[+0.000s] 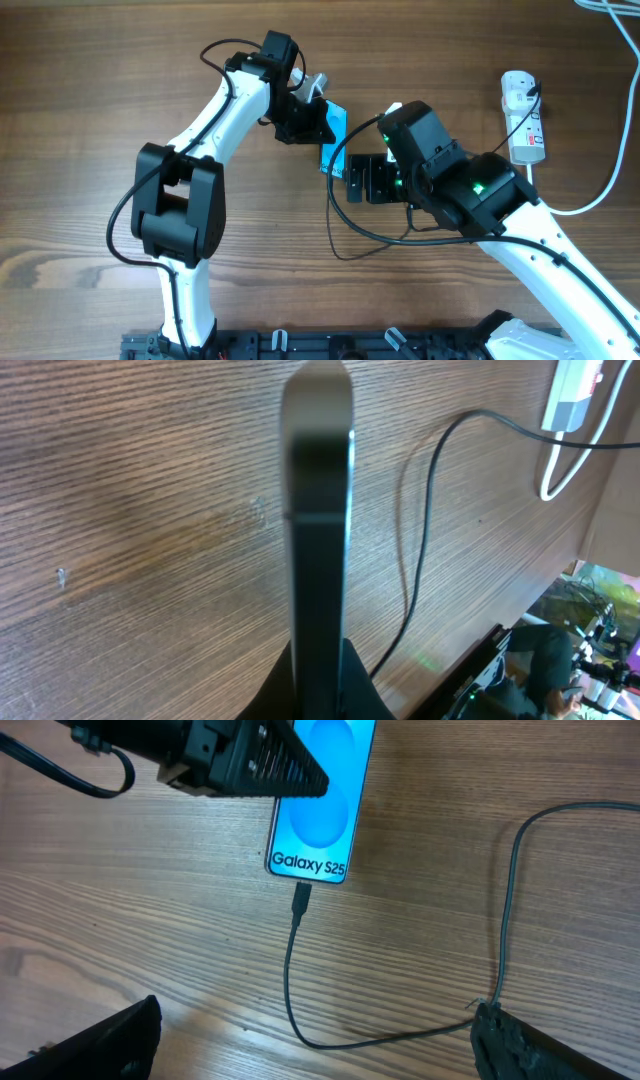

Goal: Plug charger to phone and switch on socket
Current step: 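Lower the phone flat onto the table and open the left gripper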

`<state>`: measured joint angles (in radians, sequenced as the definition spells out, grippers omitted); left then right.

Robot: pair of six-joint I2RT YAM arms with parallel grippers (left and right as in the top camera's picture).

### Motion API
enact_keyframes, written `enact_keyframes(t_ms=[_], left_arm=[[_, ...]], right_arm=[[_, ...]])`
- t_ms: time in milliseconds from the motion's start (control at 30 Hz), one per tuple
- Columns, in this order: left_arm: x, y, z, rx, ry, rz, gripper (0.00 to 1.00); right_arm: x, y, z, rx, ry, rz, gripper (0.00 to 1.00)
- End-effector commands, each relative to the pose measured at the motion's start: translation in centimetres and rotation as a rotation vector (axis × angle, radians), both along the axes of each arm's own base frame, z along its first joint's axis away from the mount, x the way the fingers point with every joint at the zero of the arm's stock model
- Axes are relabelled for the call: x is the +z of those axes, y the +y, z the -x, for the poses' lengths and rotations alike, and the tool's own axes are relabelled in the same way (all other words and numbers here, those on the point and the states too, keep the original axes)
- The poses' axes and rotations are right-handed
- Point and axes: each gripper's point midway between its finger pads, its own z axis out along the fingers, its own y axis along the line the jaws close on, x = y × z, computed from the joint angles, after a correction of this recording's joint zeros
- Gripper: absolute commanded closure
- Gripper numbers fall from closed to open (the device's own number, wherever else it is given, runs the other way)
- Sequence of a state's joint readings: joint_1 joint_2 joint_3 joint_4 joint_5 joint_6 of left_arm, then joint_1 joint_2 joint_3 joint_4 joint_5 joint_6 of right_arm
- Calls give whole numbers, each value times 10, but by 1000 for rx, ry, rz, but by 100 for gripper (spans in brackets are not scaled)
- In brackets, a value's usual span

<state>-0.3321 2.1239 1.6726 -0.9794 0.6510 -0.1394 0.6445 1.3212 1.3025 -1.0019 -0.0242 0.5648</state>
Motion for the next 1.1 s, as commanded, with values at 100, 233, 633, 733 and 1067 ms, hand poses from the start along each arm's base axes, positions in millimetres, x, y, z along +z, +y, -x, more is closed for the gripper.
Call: enact_keyframes(t_ms=[100, 233, 633, 733, 1067], left_arm=[[-22, 4, 10, 5, 36, -6, 95], [-32, 4, 9, 16, 24, -1, 95], [-59, 4, 10, 43, 1, 8, 88], [-60, 5, 10, 44, 3, 2, 79], [-78, 32, 2, 75, -46, -184, 60]], right_arm=[[1, -37, -21, -142, 27, 4, 0], [-2, -51, -21, -172, 72, -15, 0], [-1, -46, -19, -118, 79, -38, 0], [-1, -46, -19, -119, 80, -37, 0], [-4, -49, -16, -118, 90, -18, 0]])
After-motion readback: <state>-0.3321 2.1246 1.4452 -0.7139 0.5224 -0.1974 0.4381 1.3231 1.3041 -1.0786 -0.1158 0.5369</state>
